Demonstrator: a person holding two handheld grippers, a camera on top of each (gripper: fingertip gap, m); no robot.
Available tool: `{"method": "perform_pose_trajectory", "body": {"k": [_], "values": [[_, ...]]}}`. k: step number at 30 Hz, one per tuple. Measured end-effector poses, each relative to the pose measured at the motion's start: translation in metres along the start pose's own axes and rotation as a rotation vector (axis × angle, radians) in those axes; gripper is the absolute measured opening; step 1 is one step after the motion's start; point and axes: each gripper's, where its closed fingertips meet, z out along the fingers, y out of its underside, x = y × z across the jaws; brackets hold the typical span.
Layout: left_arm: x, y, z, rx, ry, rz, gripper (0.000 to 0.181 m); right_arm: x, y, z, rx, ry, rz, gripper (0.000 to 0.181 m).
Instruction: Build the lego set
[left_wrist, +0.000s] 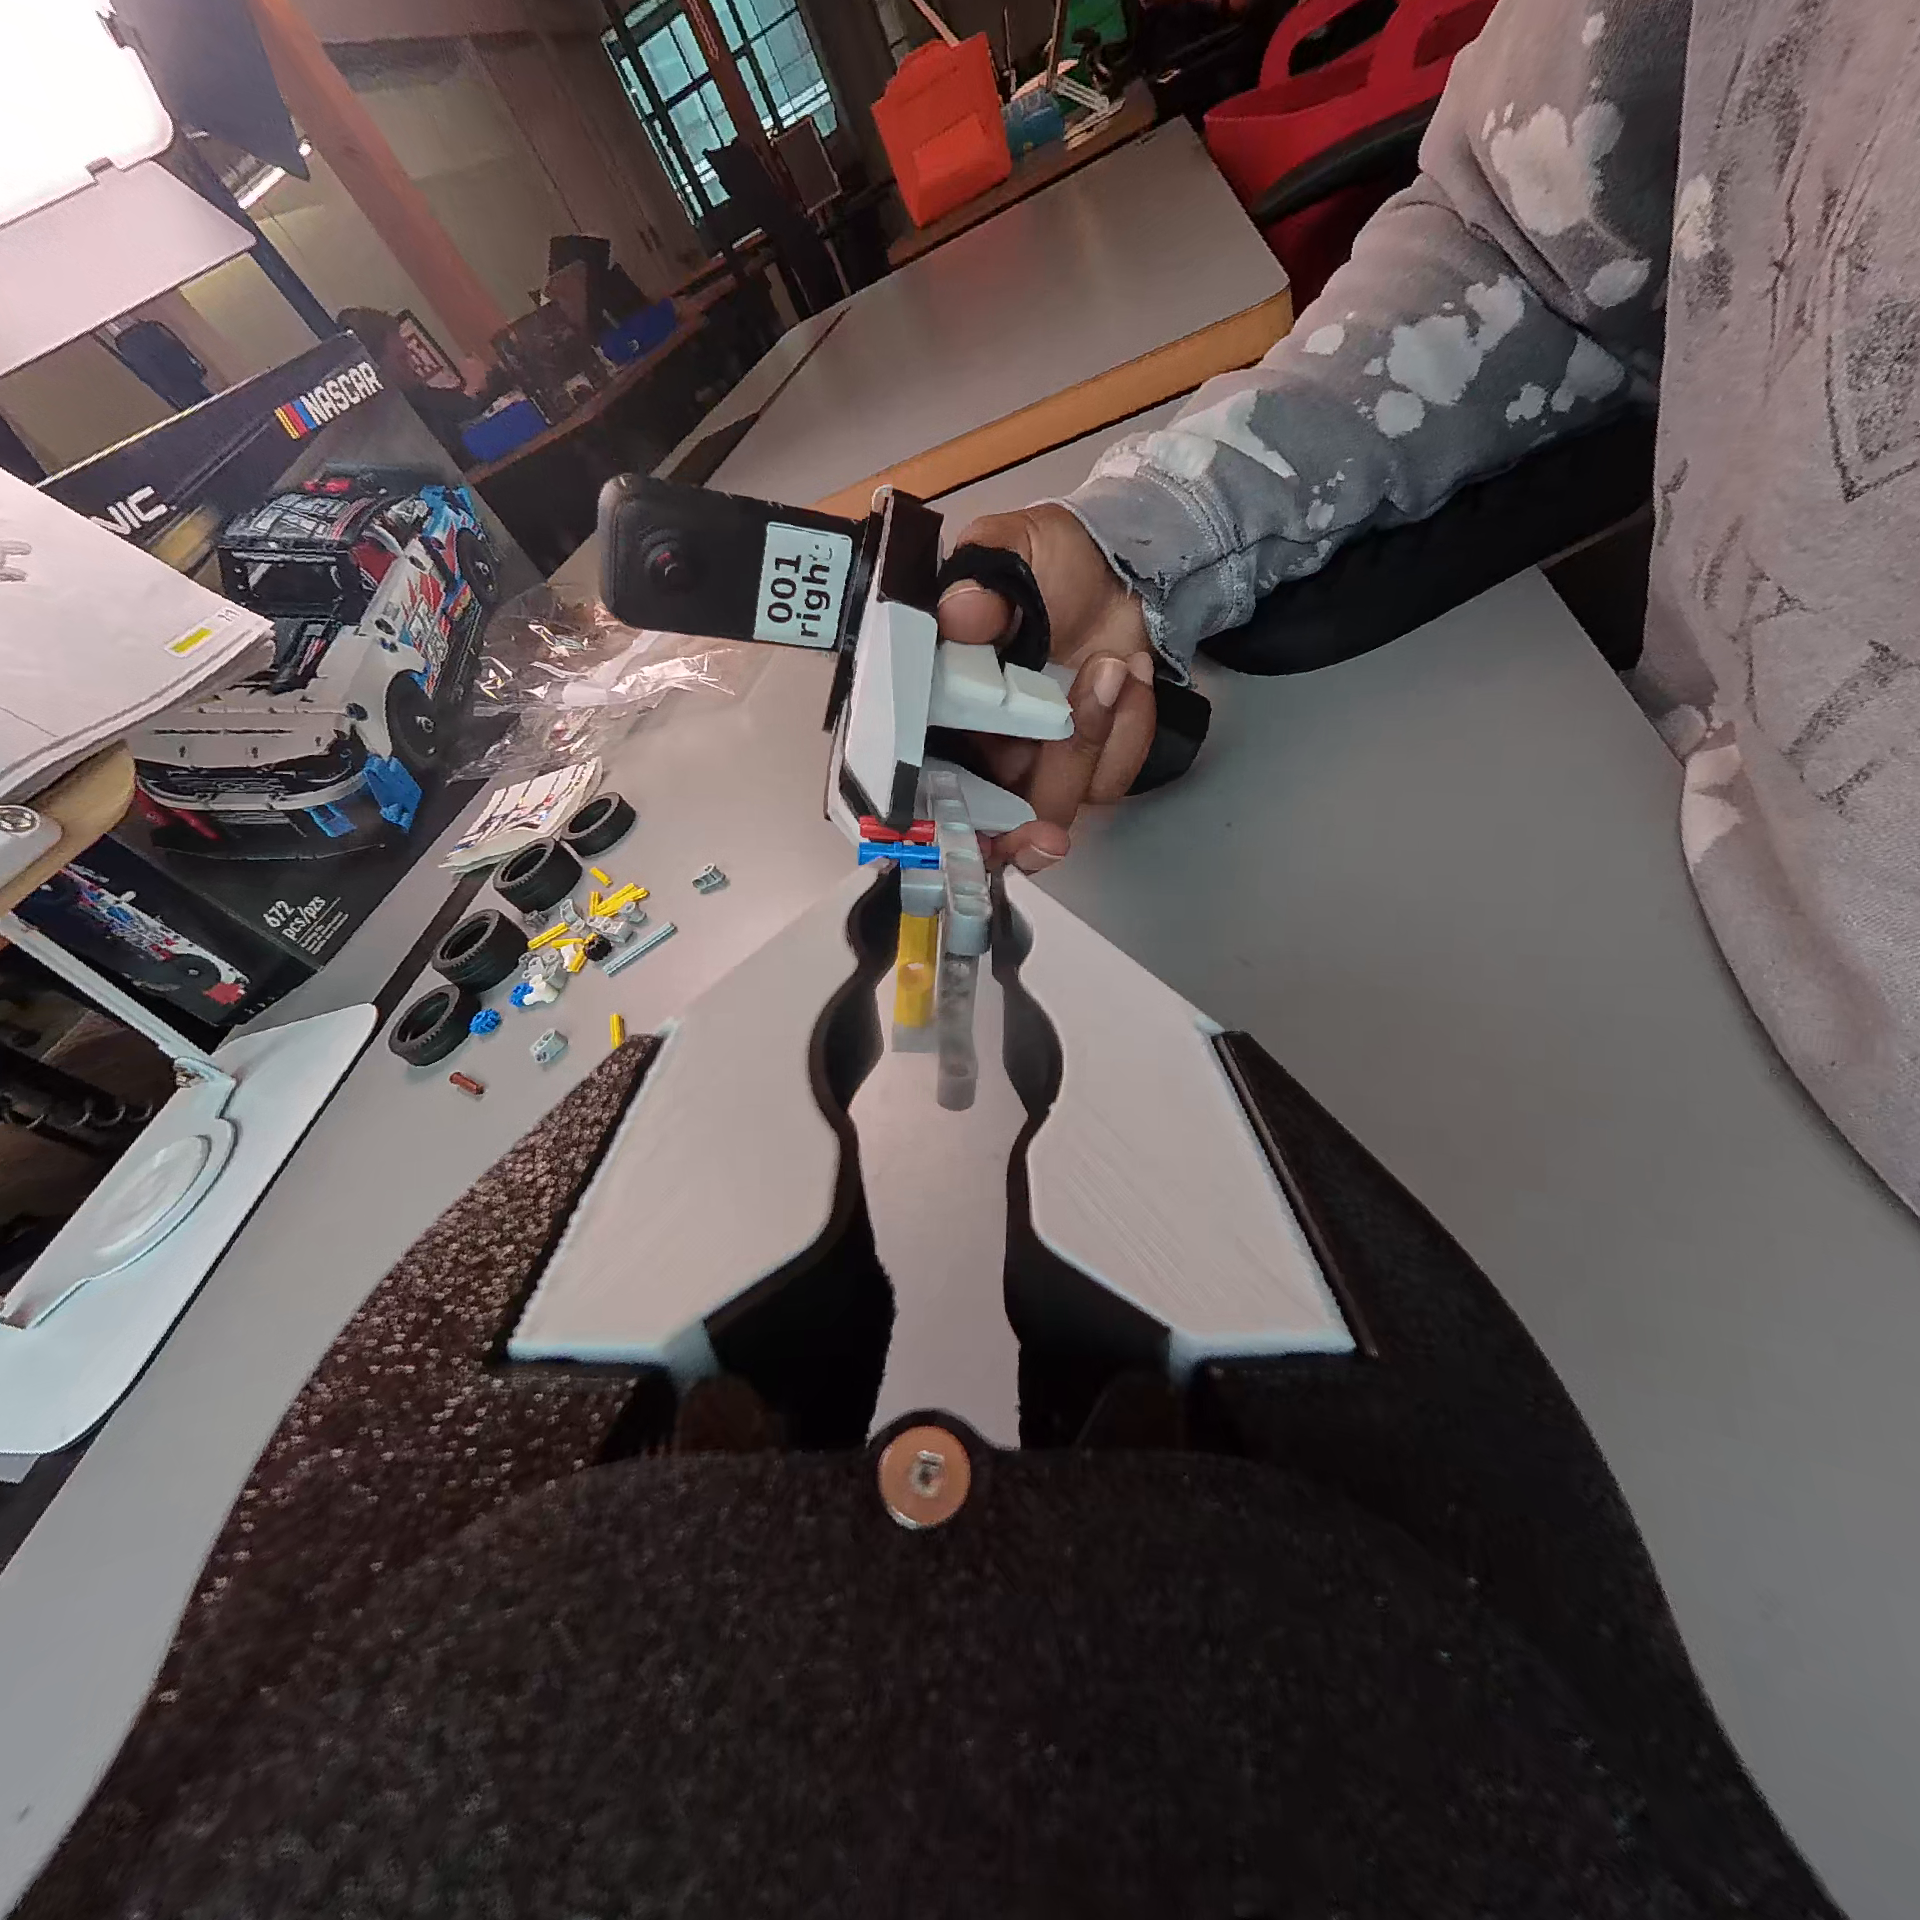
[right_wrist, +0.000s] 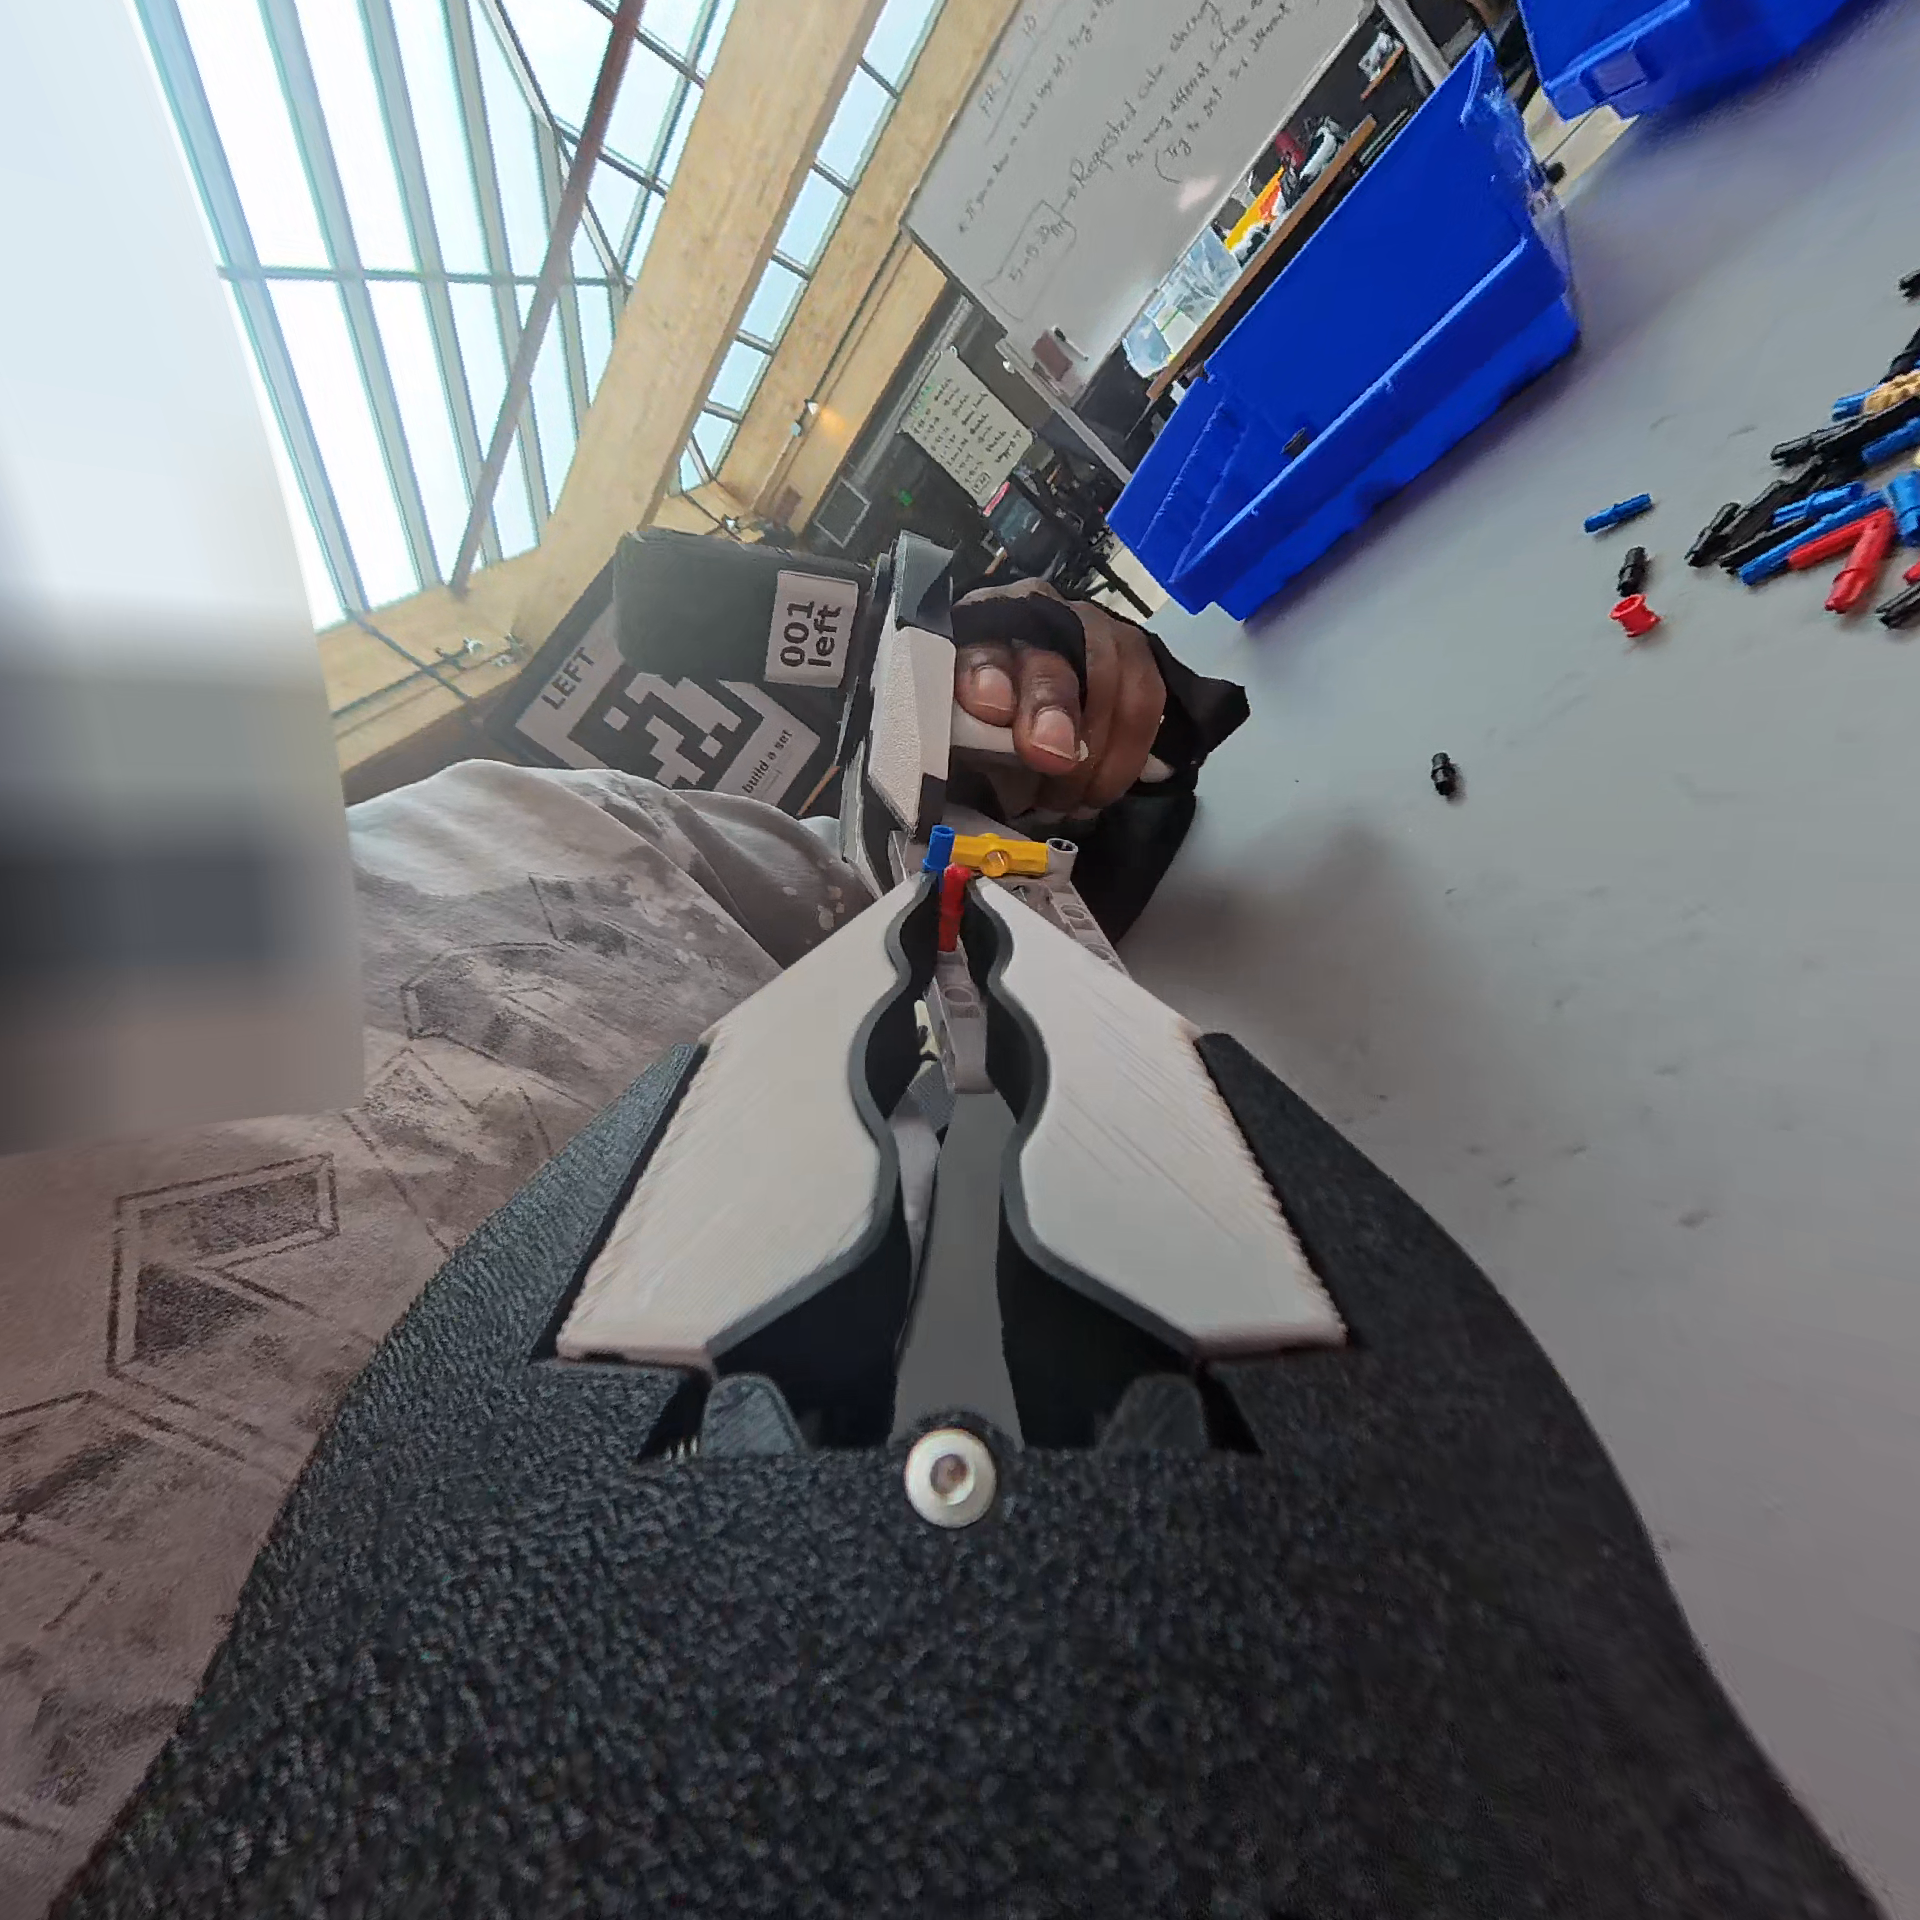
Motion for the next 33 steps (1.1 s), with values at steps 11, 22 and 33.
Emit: {"method": "perform_pose_trajectory", "body": {"k": [11,22,33], "values": [[0.012,-0.005,-0.006,0.007,0.084,-0.015,0.017,-0.006,0.008,0.006,-0.03,-0.073,0.074,0.002],[0.025,-0.002,0.005,-0.045,0.158,0.02,0.015,-0.016,-0.031,-0.017,0.071,0.079,-0.229,0.003],[0.013,0.052,0.029,-0.219,0.095,-0.198,0.024,0.006,-0.018,-0.011,0.02,0.247,-0.48,0.004]]}}
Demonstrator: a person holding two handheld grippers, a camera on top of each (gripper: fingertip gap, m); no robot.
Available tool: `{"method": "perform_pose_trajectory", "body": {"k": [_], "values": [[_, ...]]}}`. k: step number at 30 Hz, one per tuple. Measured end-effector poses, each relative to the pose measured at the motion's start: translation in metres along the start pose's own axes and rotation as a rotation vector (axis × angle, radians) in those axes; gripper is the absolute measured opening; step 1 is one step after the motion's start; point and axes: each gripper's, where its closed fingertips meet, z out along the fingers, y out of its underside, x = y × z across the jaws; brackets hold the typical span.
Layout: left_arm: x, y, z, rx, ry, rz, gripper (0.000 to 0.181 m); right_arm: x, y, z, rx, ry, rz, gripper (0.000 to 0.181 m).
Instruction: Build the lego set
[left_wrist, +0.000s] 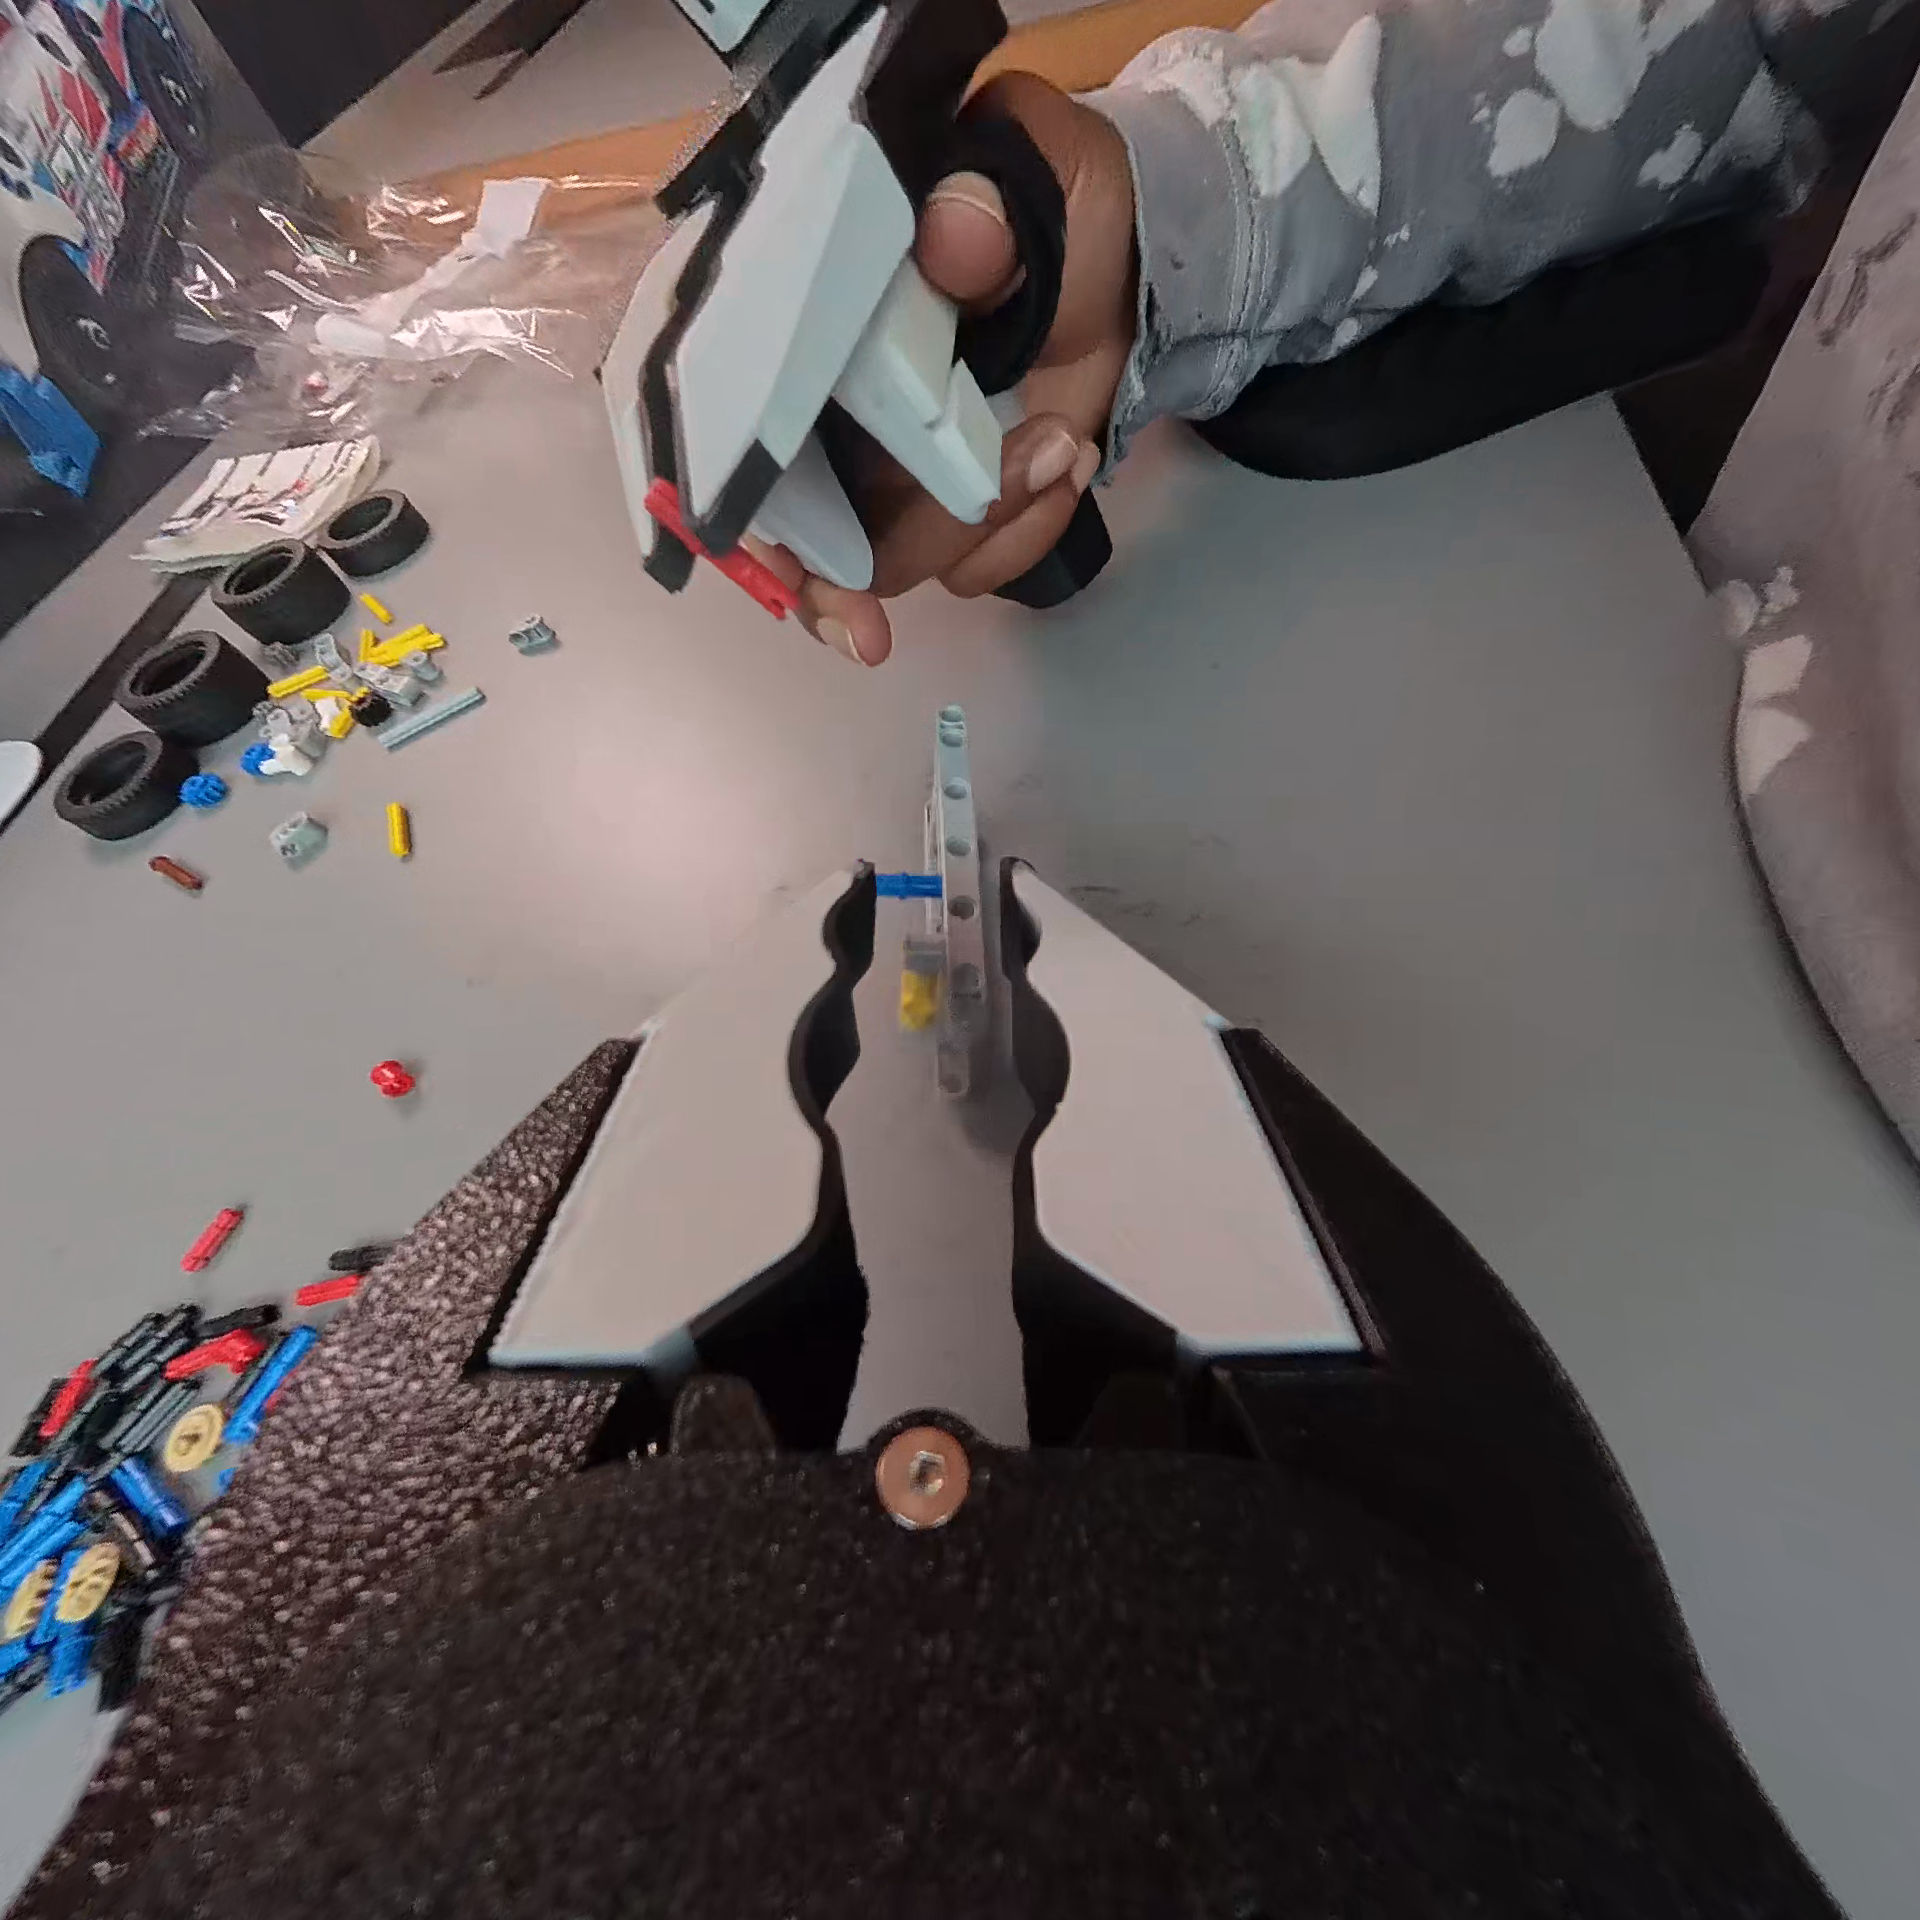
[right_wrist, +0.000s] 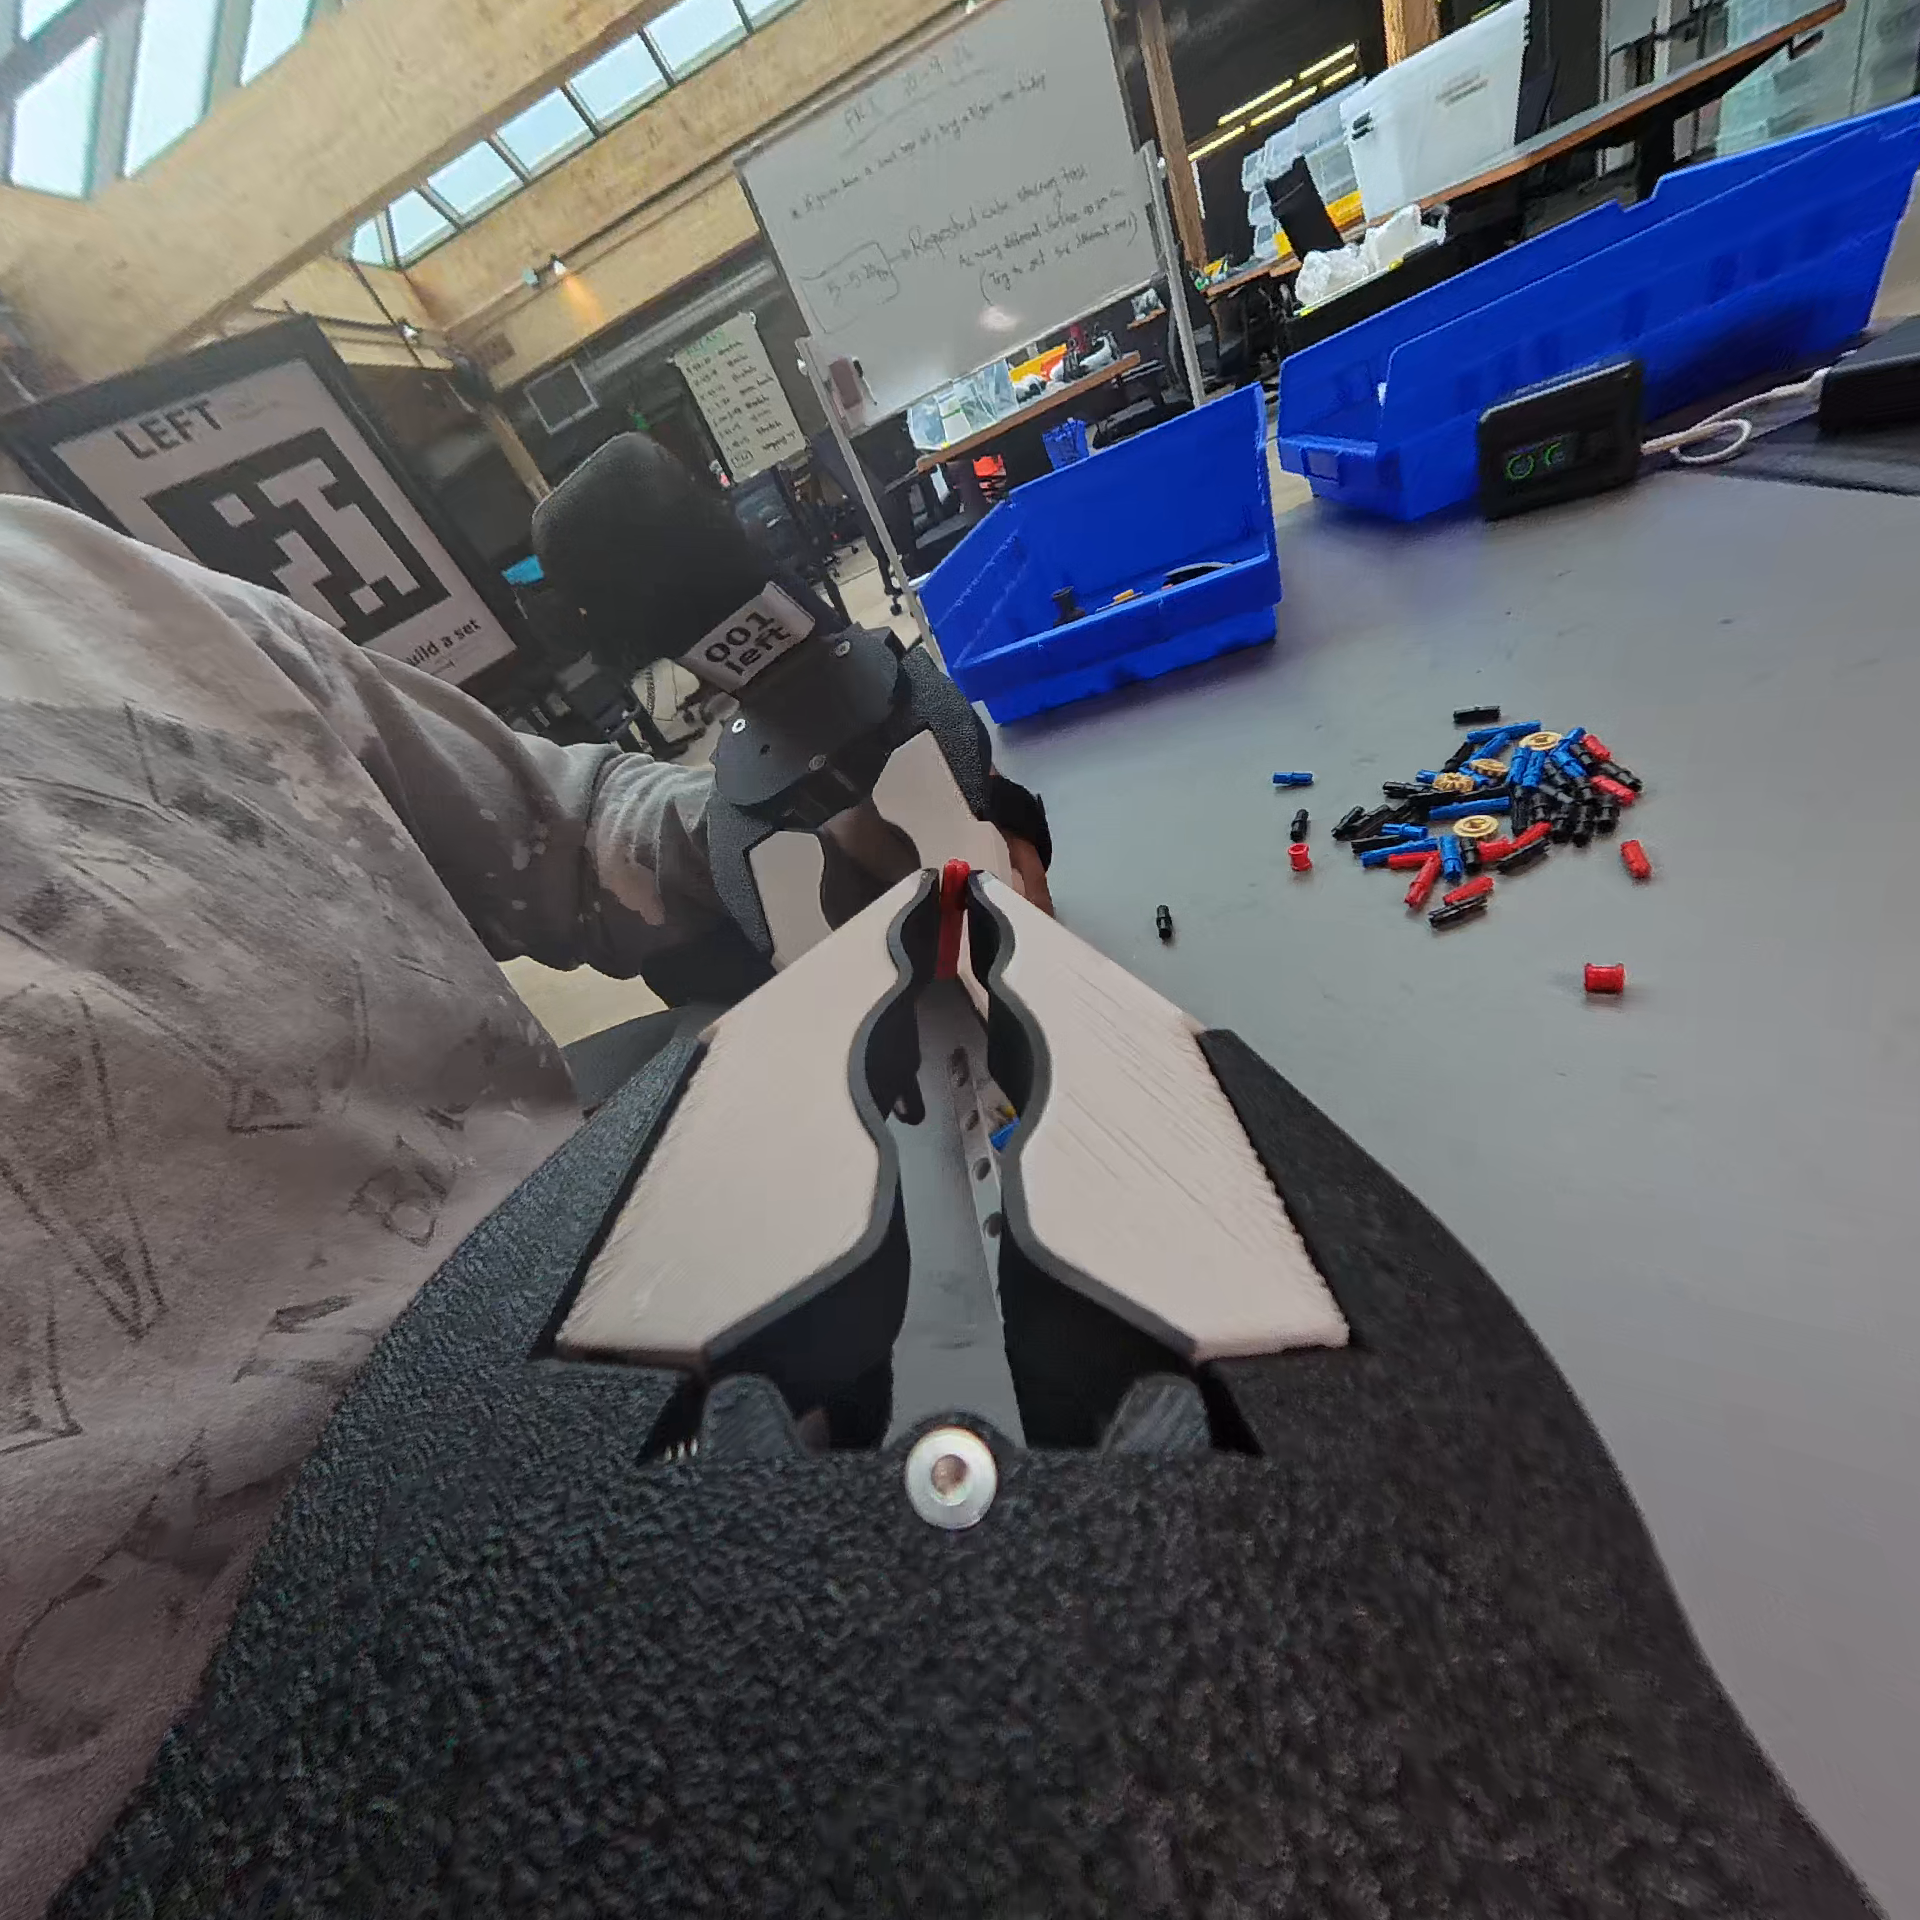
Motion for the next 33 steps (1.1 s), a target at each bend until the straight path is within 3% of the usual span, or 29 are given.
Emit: {"method": "perform_pose_trajectory", "body": {"k": [6,11,13,16,20,21,22,24,27,30,33], "values": [[-0.014,-0.037,-0.016,0.233,0.084,-0.327,0.027,-0.013,0.01,0.017,-0.027,-0.006,-0.067,0.005],[-0.02,-0.037,-0.016,0.212,0.081,-0.361,0.013,-0.008,0.01,0.023,-0.039,0.055,-0.084,0.005],[-0.035,-0.028,-0.019,0.183,-0.003,-0.341,0.004,0.004,0.01,0.017,-0.086,0.127,-0.131,0.03],[-0.084,0.01,-0.034,0.05,-0.24,-0.395,0.004,0.01,0.027,0.001,-0.263,0.143,-0.217,0.04],[-0.122,0.062,-0.053,-0.135,-0.439,-0.492,0.005,0.017,0.097,-0.022,-0.701,0.157,-0.385,0.055],[-0.129,0.071,-0.057,-0.162,-0.487,-0.522,0.011,0.02,0.111,-0.026,-0.78,0.167,-0.414,0.058],[-0.133,0.075,-0.058,-0.172,-0.514,-0.533,0.033,0.019,0.118,-0.026,-0.809,0.16,-0.42,0.062],[-0.132,0.073,-0.057,-0.17,-0.509,-0.514,0.055,0.013,0.112,-0.022,-0.785,0.143,-0.398,0.037],[-0.108,0.049,-0.042,-0.105,-0.376,-0.423,0.054,0.018,0.107,-0.023,-0.767,0.168,-0.452,0.0],[-0.065,0.019,-0.024,-0.029,-0.171,-0.32,0.041,0.026,0.087,-0.019,-0.688,0.241,-0.501,0.0],[-0.039,0.019,-0.008,-0.087,-0.112,-0.185,0.031,0.033,0.08,-0.019,-0.662,0.288,-0.525,0.0]]}}
